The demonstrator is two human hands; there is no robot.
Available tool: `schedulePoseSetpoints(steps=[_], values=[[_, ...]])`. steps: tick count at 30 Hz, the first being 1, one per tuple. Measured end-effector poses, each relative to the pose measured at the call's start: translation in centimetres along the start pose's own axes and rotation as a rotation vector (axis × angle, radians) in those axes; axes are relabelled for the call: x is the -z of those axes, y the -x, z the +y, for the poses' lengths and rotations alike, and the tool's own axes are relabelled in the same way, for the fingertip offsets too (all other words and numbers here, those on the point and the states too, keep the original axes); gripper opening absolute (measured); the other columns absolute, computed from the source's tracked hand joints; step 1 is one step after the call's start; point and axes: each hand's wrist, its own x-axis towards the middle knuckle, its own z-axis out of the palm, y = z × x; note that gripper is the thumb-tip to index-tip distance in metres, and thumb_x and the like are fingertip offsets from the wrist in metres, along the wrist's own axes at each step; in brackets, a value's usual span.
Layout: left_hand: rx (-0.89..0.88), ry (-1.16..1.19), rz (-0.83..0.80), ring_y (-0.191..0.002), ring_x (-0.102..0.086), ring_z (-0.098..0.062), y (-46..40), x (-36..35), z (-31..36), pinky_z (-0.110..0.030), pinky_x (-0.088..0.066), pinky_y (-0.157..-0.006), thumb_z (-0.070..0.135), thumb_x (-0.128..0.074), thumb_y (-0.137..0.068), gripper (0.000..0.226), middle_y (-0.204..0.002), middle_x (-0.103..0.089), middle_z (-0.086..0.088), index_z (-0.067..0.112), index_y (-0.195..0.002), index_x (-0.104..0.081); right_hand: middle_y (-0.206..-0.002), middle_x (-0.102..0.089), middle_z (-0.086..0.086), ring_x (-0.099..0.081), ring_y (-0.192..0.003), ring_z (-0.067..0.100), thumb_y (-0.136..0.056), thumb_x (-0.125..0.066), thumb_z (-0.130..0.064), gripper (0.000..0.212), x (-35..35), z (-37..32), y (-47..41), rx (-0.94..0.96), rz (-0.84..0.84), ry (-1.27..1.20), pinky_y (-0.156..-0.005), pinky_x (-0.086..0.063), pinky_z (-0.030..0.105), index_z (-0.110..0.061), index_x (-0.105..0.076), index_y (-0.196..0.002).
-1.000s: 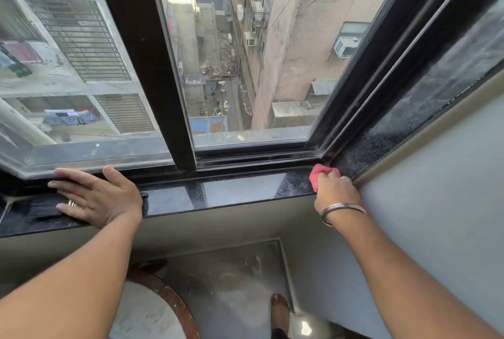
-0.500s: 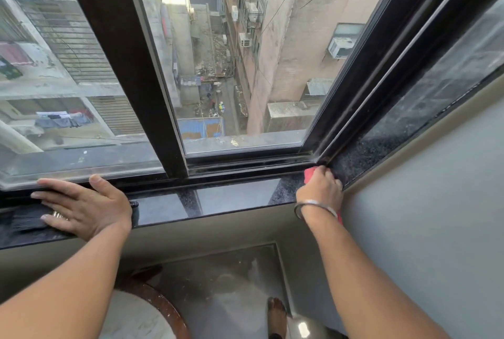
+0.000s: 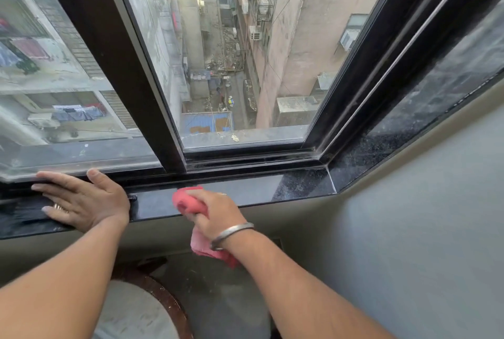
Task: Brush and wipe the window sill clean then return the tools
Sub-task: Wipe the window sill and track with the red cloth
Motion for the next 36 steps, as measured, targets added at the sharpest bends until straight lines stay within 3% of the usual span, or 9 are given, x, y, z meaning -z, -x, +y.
schedulePoseSetpoints(steps=[2, 4, 7, 9, 15, 19, 24, 30, 36], values=[[0.008, -0.006, -0.011, -0.15, -0.02, -0.038, -0.2, -0.1, 0.0, -0.058, -0.009, -0.12, 0.044, -0.022, -0.099, 0.076, -0.161, -0.014, -0.033, -0.003, -0.156, -0.004, -0.111, -0.072, 0.002, -0.063, -0.1, 0.027, -0.072, -0.048, -0.027, 0.051, 2.1, 1.9, 2.2, -0.037, 0.127, -0.059, -0.089, -0.051, 0.037, -0.034, -0.059, -0.122], [0.015, -0.014, -0.002, -0.149, -0.022, -0.038, -0.1, -0.2, 0.0, -0.058, -0.011, -0.119, 0.043, -0.024, -0.1, 0.076, -0.161, -0.014, -0.033, -0.003, -0.156, -0.004, -0.101, -0.074, 0.002, -0.068, -0.086, 0.031, -0.064, -0.041, -0.033, 0.059, 4.8, 5.0, 5.0, -0.156, 0.372, -0.058, -0.079, -0.056, 0.041, -0.033, -0.064, -0.119], [0.026, -0.02, 0.005, -0.148, -0.025, -0.038, 0.0, -0.1, 0.0, -0.057, -0.012, -0.12, 0.042, -0.026, -0.1, 0.075, -0.161, -0.013, -0.033, -0.002, -0.156, -0.004, -0.108, -0.068, 0.016, -0.065, -0.097, 0.036, -0.077, -0.064, -0.018, 0.042, 8.8, 10.0, 7.1, -0.308, 0.833, 0.095, -0.089, -0.052, 0.041, -0.013, -0.067, -0.119], [0.029, -0.016, -0.012, -0.148, -0.025, -0.038, -0.1, 0.0, 0.1, -0.057, -0.011, -0.12, 0.043, -0.026, -0.1, 0.076, -0.161, -0.013, -0.033, -0.002, -0.156, -0.003, -0.119, -0.061, 0.023, -0.059, -0.109, 0.039, -0.076, -0.074, -0.006, 0.047, 10.3, 11.9, 6.3, -0.359, 0.96, 0.165, -0.097, -0.044, 0.042, -0.003, -0.063, -0.122], [0.027, -0.011, -0.031, -0.15, -0.021, -0.038, 0.0, 0.3, -0.1, -0.057, -0.01, -0.12, 0.044, -0.021, -0.101, 0.075, -0.161, -0.011, -0.034, -0.002, -0.157, -0.002, -0.113, -0.066, 0.027, -0.06, -0.106, 0.044, -0.081, -0.06, -0.014, 0.044, 7.7, 11.3, 3.4, -0.323, 0.847, 0.258, -0.096, -0.046, 0.048, 0.006, -0.061, -0.121], [-0.005, 0.001, -0.115, -0.151, -0.016, -0.039, 0.0, 1.1, -0.3, -0.055, -0.005, -0.121, 0.049, -0.018, -0.102, 0.077, -0.162, -0.006, -0.032, 0.001, -0.158, 0.003, -0.117, -0.065, 0.023, -0.059, -0.109, 0.041, -0.073, -0.051, -0.01, 0.051, 3.8, 8.4, 2.9, -0.163, 0.67, 0.303, -0.098, -0.046, 0.046, 0.005, -0.058, -0.122], [-0.062, -0.073, -0.131, -0.154, 0.0, -0.037, -2.4, 2.3, -2.7, -0.05, 0.002, -0.123, 0.068, -0.027, -0.093, 0.102, -0.163, 0.005, -0.03, -0.008, -0.154, 0.005, -0.114, -0.059, 0.018, -0.053, -0.106, 0.037, -0.076, -0.057, -0.007, 0.05, -2.0, 2.7, -0.1, 0.045, 0.341, 0.356, -0.091, -0.048, 0.046, -0.001, -0.051, -0.125], [-0.039, -0.167, -0.2, -0.153, -0.002, -0.038, -4.7, 2.2, -4.9, -0.049, 0.002, -0.123, 0.08, -0.017, -0.085, 0.116, -0.163, 0.0, -0.032, -0.012, -0.154, 0.001, -0.129, -0.053, 0.017, -0.047, -0.121, 0.034, -0.082, -0.059, -0.011, 0.054, -6.5, -1.7, -2.6, 0.147, 0.199, 0.379, -0.102, -0.043, 0.043, -0.001, -0.044, -0.133], [-0.039, -0.153, -0.243, -0.154, -0.003, -0.036, -5.0, 2.5, -4.8, -0.046, -0.001, -0.124, 0.087, -0.017, -0.082, 0.123, -0.164, -0.001, -0.03, -0.01, -0.154, 0.004, -0.118, -0.06, 0.014, -0.053, -0.112, 0.032, -0.062, -0.063, 0.0, 0.059, -9.6, -4.5, -3.2, 0.345, 0.1, 0.396, -0.104, -0.042, 0.039, -0.002, -0.053, -0.121]])
